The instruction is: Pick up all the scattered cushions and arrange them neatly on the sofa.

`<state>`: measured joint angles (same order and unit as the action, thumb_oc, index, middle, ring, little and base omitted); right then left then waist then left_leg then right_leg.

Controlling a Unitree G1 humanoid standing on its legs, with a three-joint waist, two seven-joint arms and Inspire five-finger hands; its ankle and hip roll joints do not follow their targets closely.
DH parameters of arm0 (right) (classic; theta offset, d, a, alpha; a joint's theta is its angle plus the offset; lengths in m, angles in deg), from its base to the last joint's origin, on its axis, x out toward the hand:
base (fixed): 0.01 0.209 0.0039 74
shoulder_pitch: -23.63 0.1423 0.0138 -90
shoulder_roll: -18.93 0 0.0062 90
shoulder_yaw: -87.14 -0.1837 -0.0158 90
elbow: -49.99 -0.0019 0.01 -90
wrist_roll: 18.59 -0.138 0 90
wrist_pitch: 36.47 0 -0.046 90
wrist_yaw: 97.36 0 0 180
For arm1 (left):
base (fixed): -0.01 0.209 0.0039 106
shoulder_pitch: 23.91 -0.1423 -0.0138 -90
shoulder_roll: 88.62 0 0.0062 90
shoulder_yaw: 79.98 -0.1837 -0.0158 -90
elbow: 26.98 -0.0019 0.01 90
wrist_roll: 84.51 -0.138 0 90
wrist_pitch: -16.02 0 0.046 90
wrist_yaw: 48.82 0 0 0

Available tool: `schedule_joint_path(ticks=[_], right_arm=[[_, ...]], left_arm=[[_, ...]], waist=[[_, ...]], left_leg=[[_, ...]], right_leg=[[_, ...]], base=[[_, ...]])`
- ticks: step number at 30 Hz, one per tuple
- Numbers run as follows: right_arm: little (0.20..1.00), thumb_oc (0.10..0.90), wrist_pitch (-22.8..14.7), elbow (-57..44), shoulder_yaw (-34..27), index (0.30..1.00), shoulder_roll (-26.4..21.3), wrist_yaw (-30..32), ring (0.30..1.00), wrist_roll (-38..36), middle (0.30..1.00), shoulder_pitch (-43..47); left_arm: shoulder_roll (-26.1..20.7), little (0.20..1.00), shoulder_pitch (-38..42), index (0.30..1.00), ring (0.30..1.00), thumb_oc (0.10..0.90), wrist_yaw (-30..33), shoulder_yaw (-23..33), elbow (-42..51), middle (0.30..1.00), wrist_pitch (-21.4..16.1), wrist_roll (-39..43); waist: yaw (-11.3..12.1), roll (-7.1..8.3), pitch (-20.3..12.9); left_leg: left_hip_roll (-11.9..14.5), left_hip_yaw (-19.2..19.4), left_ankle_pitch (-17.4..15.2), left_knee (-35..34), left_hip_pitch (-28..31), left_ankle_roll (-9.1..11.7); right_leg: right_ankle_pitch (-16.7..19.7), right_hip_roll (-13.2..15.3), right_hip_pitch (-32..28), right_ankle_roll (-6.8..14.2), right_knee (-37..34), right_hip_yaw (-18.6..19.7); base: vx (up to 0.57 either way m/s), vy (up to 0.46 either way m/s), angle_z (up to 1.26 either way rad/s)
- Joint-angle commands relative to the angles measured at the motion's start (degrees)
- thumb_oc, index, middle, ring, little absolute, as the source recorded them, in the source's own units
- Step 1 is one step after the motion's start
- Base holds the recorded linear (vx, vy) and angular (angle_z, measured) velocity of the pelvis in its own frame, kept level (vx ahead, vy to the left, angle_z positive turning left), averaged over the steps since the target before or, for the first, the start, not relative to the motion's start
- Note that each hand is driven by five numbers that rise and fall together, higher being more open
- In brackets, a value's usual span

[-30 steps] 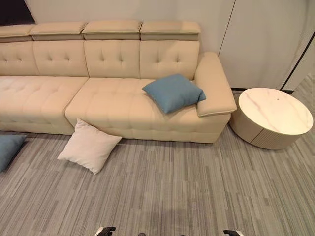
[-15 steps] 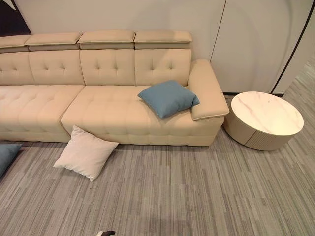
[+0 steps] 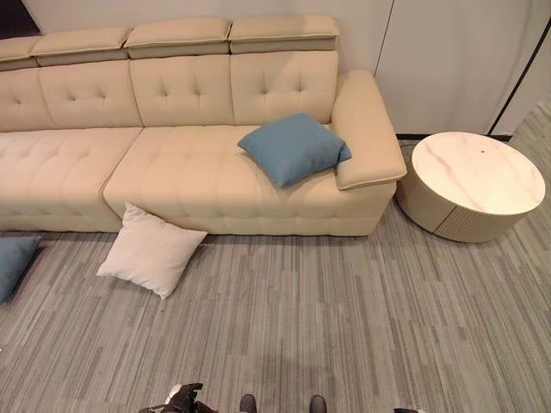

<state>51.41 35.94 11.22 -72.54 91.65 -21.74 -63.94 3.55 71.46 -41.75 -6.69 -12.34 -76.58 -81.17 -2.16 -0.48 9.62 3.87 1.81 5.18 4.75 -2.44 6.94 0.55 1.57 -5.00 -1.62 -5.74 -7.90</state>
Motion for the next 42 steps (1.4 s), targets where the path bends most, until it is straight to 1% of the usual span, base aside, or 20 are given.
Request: schedule_joint_path(ticks=[1, 3, 8, 11, 12, 14, 15, 16, 18, 21, 23, 27, 29, 31, 34, 35, 36, 37, 39, 42], right_arm=[[0.9, 0.8, -1.04, 0.21, -0.5, 0.9, -0.41, 0.97, 0.9, -2.02, 0.9, 1.18], [0.9, 0.8, -1.1, -0.81, -0.28, 0.9, -0.17, 0.94, 0.9, -2.77, 0.9, 1.6], [0.9, 0.8, -1.35, -1.38, -0.45, 0.9, 0.4, 0.39, 0.9, -3.09, 0.9, 1.98], [0.9, 0.8, -1.41, -2.75, -0.24, 0.9, 0.82, 0.09, 0.9, -2.63, 0.9, 2.68], [0.9, 0.8, -1.41, -2.75, -0.24, 0.9, 0.83, 0.09, 0.9, -2.63, 0.9, 2.68], [0.9, 0.8, -1.14, -3.77, 0.21, 0.9, 0.97, -0.17, 0.9, -2.21, 0.9, 3.15], [0.9, 0.8, -1.14, -3.77, 0.21, 0.9, 0.97, -0.17, 0.9, -2.21, 0.9, 3.16], [0.9, 0.8, -1.14, -4.05, 0.55, 0.9, 1.09, 0.03, 0.9, -2.01, 0.9, 3.22], [0.9, 0.8, -1.23, -4.21, 0.67, 0.9, 1.29, 0.06, 0.9, -1.93, 0.9, 3.19], [0.9, 0.8, -1.3, -4.25, 1.02, 0.9, 1.29, 0.05, 0.9, -1.35, 0.9, 3.29], [0.9, 0.8, -1.28, -4.37, 1.3, 0.9, 1.24, 0.24, 0.9, -0.64, 0.9, 3.46], [0.9, 0.8, -1.12, -4.74, 1.19, 0.9, 1.03, 0.29, 0.9, -0.62, 0.9, 3.26], [0.9, 0.8, -1.7, -5.12, 1.02, 0.9, 1.3, 0.44, 0.9, -1.23, 0.9, 2.36], [0.9, 0.8, -2.15, -5.22, 0.65, 0.9, 1.31, 0.68, 0.9, -1.76, 0.9, 1.99], [0.9, 0.8, -2.52, -5.25, 0.22, 0.9, 1.29, 0.82, 0.9, -2.44, 0.9, 2.01], [0.9, 0.8, -3.0, -5.7, 0.33, 0.9, 1.25, 1.05, 0.9, -2.87, 0.9, 2.12], [0.9, 0.8, -3.0, -5.7, 0.33, 0.9, 1.26, 1.05, 0.9, -2.87, 0.9, 2.13], [0.9, 0.8, -3.18, -6.41, 0.33, 0.9, 0.87, 1.25, 0.9, -3.27, 0.9, 2.46], [0.9, 0.8, -3.13, -6.39, 0.33, 0.9, 0.74, 1.4, 0.9, -3.87, 0.9, 2.44], [0.9, 0.8, -3.04, -6.1, 0.46, 0.9, 0.69, 1.45, 0.9, -4.36, 0.9, 2.5]], left_arm=[[1.04, 0.9, 1.62, 0.9, 0.9, 0.8, -0.18, 0.23, 0.25, 0.9, -1.76, 0.4], [0.61, 0.9, 1.86, 0.9, 0.9, 0.8, -0.24, 0.14, 0.77, 0.9, -2.08, 0.56], [0.37, 0.9, 1.34, 0.9, 0.9, 0.8, -0.3, 0.78, 0.29, 0.9, -2.02, 0.3], [-0.2, 0.9, 1.27, 0.9, 0.9, 0.8, -0.26, 1.45, 0.31, 0.9, -2.04, 0.13], [-0.2, 0.9, 1.27, 0.9, 0.9, 0.8, -0.26, 1.44, 0.32, 0.9, -2.04, 0.13], [-1.03, 0.9, 1.62, 0.9, 0.9, 0.8, 0.26, 1.85, 1.02, 0.9, -2.07, 0.24], [-1.04, 0.9, 1.62, 0.9, 0.9, 0.8, 0.26, 1.86, 1.02, 0.9, -2.07, 0.24], [-1.41, 0.9, 1.86, 0.9, 0.9, 0.8, 0.48, 2.26, 1.37, 0.9, -2.12, 0.68], [-1.47, 0.9, 1.95, 0.9, 0.9, 0.8, 0.42, 2.73, 1.83, 0.9, -2.32, 1.45], [-1.43, 0.9, 2.06, 0.9, 0.9, 0.8, 0.34, 3.04, 2.75, 0.9, -2.68, 2.27], [-1.28, 0.9, 2.19, 0.9, 0.9, 0.8, 0.36, 3.24, 2.73, 0.9, -2.78, 2.62], [-1.05, 0.9, 2.27, 0.9, 0.9, 0.8, 0.56, 3.31, 2.39, 0.9, -2.87, 2.33], [-0.59, 0.9, 2.47, 0.9, 0.9, 0.8, 0.94, 2.86, 2.1, 0.9, -2.91, 1.41], [-0.17, 0.9, 2.36, 0.9, 0.9, 0.8, 0.85, 2.77, 1.92, 0.9, -2.98, 1.45], [0.29, 0.9, 2.41, 0.9, 0.9, 0.8, 0.33, 2.62, 2.12, 0.9, -3.15, 2.34], [0.42, 0.9, 2.64, 0.9, 0.9, 0.8, 0.49, 2.43, 2.71, 0.9, -3.47, 3.01], [0.41, 0.9, 2.64, 0.9, 0.9, 0.8, 0.49, 2.43, 2.72, 0.9, -3.46, 3.01], [0.67, 0.9, 2.85, 0.9, 0.9, 0.8, 0.51, 2.26, 3.8, 0.9, -3.66, 4.17], [0.8, 0.9, 2.76, 0.9, 0.9, 0.8, 0.71, 2.12, 4.15, 0.9, -3.78, 5.05], [1.09, 0.9, 2.65, 0.9, 0.9, 0.8, 0.5, 1.64, 3.8, 0.9, -3.7, 5.1]], waist=[[0.31, 3.66, -0.69], [1.52, 3.6, -0.15], [2.34, 3.3, -1.38], [3.19, 3.42, -2.0], [3.25, 3.44, -1.98], [3.07, 3.08, -1.26], [3.12, 3.11, -1.26], [2.97, 2.52, -0.62], [2.84, 2.18, -0.37], [2.65, 1.72, -0.4], [2.45, 2.22, 0.06], [1.33, 2.66, 0.56], [0.63, 2.83, -0.07], [0.34, 2.64, -0.96], [-0.08, 2.89, -1.26], [-0.01, 3.29, -0.74], [-0.05, 3.27, -0.76], [0.46, 4.27, 0.31], [0.85, 4.94, 0.72], [1.63, 5.87, 0.65]], left_leg=[[-3.11, -0.22, -6.87, 1.31, -4.51, -4.5], [-3.21, 0.07, -3.58, -0.68, -9.13, -4.2], [-4.35, -1.93, -3.7, -2.86, -6.81, -5.3], [-5.07, -0.21, -5.44, -3.15, -4.45, -7.34], [-5.08, -0.15, -5.45, -3.16, -4.42, -7.35], [-5.85, 0.24, -6.58, -3.62, -1.78, -9.23], [-5.88, 0.29, -6.59, -3.61, -1.79, -9.25], [-5.94, 0.13, -7.16, -3.77, -0.7, -10.15], [-6.06, -0.3, -7.56, -4.31, 0.54, -10.5], [-6.59, -1.46, -9.07, -6.19, 4.12, -10.57], [-7.19, -2.02, -10.37, -6.3, 5.83, -10.33], [-7.67, -3.37, -11.64, -6.39, 8.36, -9.89], [-7.53, -3.9, -12.63, -6.71, 9.82, -9.12], [-6.74, -3.8, -13.27, -6.57, 10.39, -8.22], [-5.83, -2.4, -13.5, -0.11, 8.36, -5.85], [-5.83, -1.78, -12.23, 4.46, 6.33, -4.74], [-5.8, -1.82, -12.39, 4.8, 6.12, -4.72], [-5.38, -0.7, -10.3, 12.65, 2.23, -3.92], [-4.42, 0.67, -10.28, 16.11, -0.59, -4.36], [-4.77, 1.83, -12.61, 12.84, -4.24, -5.74]], right_leg=[[-5.89, 0.3, 0.44, 3.14, 3.57, 0.32], [-6.64, -0.11, -0.34, 3.62, 3.09, 1.08], [-7.61, 0.56, -1.47, 4.81, 4.23, 3.07], [-7.91, 2.87, 0.41, 7.12, 11.17, 3.75], [-7.96, 2.89, 0.44, 7.14, 11.25, 3.81], [-4.32, 4.49, 4.69, 8.85, 21.74, 4.36], [-4.38, 4.52, 4.79, 8.87, 21.88, 4.42], [-2.42, 5.07, 7.19, 9.08, 28.0, 4.09], [-2.06, 4.99, 9.29, 8.4, 30.69, 3.94], [-4.12, 4.02, 12.24, 6.84, 25.49, 0.51], [-2.55, 3.92, 13.51, 6.84, 18.33, -2.98], [-0.55, 2.21, 14.61, 7.19, 12.74, -2.77], [-1.02, 0.85, 13.1, 6.05, 11.53, -1.07], [-1.63, 0.6, 11.76, 5.27, 10.61, -1.77], [-2.72, 0.54, 9.46, 4.26, 9.63, -2.74], [-2.93, 0.52, 8.35, 3.68, 9.08, -2.71], [-2.91, 0.49, 8.38, 3.66, 9.06, -2.77], [-3.28, 0.53, 6.76, 2.69, 8.36, -2.38], [-4.08, 0.64, 5.47, 1.95, 7.77, -2.42], [-5.03, 0.87, 3.43, 2.36, 6.09, -2.18]], base=[[0.11, 0.06, 0.18], [0.13, 0.09, 0.28], [0.22, 0.2, -0.31], [0.18, 0.211, -0.54], [0.15, 0.195, -0.25], [0.13, 0.19, -0.15], [0.13, 0.164, -0.11], [0.09, 0.099, -0.06], [0.19, 0.127, 0.01], [0.3, 0.037, 0.06], [0.22, -0.059, 0.03], [0.28, -0.075, -0.02], [0.33, -0.122, 0.31], [0.27, -0.124, 0.34], [0.22, -0.133, 0.24], [0.1, -0.075, 0.26], [0.14, -0.12, 0.24], [0.13, -0.1, 0.13], [0.17, -0.097, -0.01], [0.22, -0.034, 0.09]])
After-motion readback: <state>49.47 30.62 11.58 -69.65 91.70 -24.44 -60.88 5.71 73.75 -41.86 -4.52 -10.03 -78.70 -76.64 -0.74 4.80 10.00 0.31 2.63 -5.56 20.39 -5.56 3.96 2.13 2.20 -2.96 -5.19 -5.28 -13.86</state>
